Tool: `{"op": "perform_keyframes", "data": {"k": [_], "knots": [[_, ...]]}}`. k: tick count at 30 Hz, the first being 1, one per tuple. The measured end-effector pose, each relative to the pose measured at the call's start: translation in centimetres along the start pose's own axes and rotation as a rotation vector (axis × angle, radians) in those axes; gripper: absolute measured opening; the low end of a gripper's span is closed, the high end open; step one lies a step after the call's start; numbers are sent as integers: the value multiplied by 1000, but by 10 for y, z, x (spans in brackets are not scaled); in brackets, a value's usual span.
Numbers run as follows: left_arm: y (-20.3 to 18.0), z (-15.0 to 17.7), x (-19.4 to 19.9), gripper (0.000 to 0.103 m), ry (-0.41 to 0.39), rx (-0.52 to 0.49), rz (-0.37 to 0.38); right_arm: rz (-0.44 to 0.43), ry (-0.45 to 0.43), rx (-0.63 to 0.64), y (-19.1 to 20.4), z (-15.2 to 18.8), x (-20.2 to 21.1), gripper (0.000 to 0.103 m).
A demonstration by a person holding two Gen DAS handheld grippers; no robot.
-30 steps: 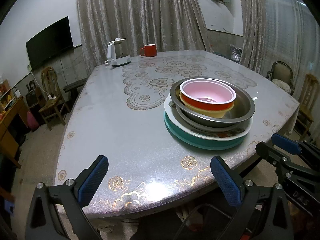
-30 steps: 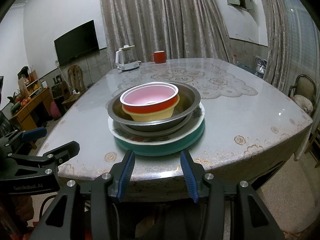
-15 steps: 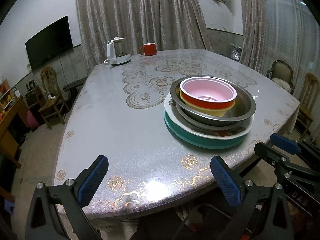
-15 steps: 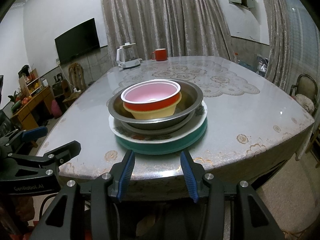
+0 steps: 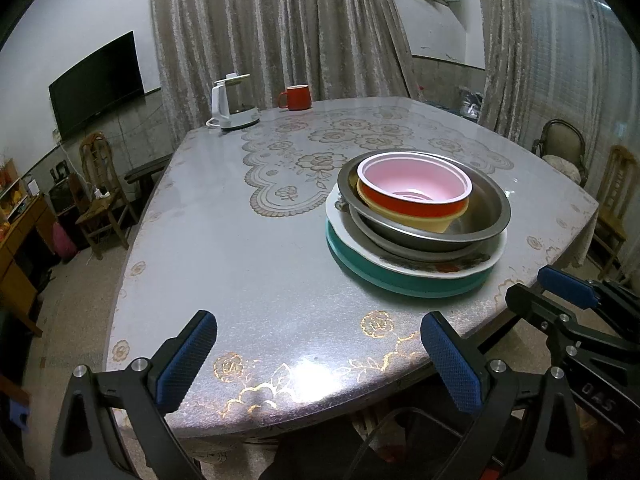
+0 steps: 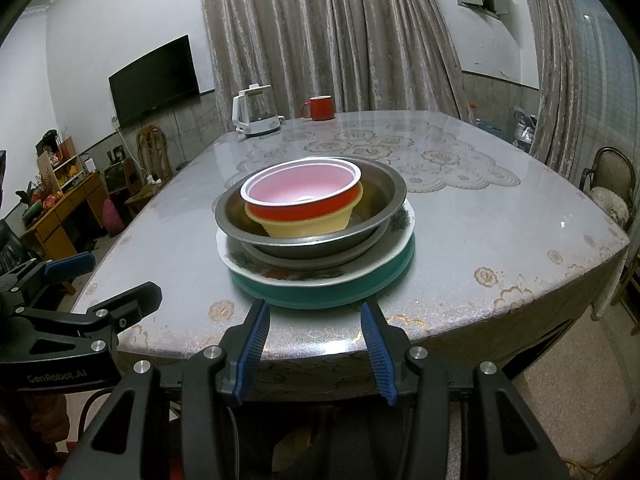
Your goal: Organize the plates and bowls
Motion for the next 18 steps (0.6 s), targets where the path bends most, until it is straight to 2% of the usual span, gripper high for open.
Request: {"op": "perform_keyframes", "data": {"k": [18], "knots": [[-5, -6, -9, 100, 3, -9, 10, 0, 9, -14, -8, -1, -6, 48]]}}
Point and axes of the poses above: each gripper's, at about its wrist camera, not at the fingertips, and x roughly against the way its jaws point, y to its left, z to its underside, the point moved 10 cm from there along -x, roughly the way its jaws point, and after that the axes turned 8 degrees about -y, right-handed, at the moved point
